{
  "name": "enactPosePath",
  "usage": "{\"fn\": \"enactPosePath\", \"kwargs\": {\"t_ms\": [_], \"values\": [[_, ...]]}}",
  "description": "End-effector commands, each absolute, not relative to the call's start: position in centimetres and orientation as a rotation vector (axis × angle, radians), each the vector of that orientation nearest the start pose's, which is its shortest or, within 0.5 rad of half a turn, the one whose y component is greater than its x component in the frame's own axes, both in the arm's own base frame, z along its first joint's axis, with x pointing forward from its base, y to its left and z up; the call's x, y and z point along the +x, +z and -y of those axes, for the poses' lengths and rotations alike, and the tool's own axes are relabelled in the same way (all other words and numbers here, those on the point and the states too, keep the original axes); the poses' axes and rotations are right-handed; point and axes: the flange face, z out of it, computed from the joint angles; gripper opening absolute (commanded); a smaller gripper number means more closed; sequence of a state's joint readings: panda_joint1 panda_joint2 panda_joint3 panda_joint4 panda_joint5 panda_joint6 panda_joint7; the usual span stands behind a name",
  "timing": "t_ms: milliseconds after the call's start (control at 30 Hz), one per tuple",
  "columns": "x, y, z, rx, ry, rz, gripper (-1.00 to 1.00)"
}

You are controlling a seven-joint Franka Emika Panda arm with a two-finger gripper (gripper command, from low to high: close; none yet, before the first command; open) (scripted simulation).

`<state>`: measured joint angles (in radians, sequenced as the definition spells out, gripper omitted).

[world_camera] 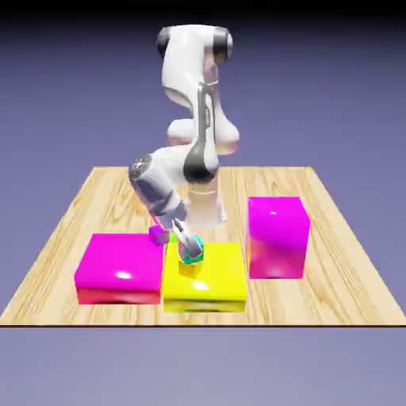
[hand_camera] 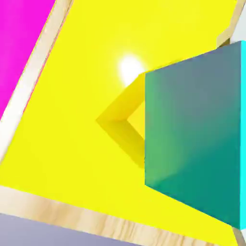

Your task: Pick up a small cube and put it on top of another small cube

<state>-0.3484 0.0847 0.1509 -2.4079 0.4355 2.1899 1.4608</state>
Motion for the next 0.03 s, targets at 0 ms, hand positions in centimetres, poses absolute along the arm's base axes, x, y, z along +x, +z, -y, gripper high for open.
{"fn": "enactPosePath", "kwargs": {"t_ms": [0], "values": [[45.89,27.46,7.97,-1.654,0.657,-2.482,1.0]]}}
